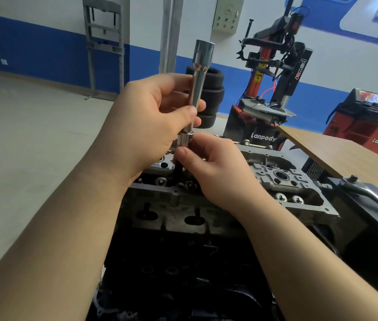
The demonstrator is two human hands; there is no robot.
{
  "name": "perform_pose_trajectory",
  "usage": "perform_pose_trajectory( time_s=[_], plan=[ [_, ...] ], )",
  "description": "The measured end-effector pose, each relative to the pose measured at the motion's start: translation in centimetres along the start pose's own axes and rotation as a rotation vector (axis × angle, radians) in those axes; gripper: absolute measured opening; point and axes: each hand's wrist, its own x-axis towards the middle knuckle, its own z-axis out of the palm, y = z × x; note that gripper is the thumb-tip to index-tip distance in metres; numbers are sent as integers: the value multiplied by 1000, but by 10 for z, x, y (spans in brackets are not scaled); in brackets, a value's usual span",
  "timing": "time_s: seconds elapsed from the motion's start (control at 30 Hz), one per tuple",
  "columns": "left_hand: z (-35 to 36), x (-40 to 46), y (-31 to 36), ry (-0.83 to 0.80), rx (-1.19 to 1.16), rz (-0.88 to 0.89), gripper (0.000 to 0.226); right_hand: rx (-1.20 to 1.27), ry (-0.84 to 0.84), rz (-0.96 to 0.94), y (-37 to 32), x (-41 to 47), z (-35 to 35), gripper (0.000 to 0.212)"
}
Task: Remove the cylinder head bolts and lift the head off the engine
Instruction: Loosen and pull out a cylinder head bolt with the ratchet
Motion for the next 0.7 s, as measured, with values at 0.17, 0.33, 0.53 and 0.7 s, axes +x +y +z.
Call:
perform_pose_trajectory(
  time_s=[0.17, 0.33, 0.53, 0.7],
  plan=[
    [0, -2, 2, 99, 139, 32, 32, 144, 21, 98, 3, 4, -2, 27],
    [2, -2, 4, 40, 52, 18, 25, 186, 26, 63, 11, 3, -6, 15],
    [1, 1, 3, 56, 132, 28, 36, 264, -13, 91, 7, 2, -6, 23],
    [6, -1, 5, 71, 140, 45, 29, 117, 104, 54, 7, 2, -2, 30]
  ],
)
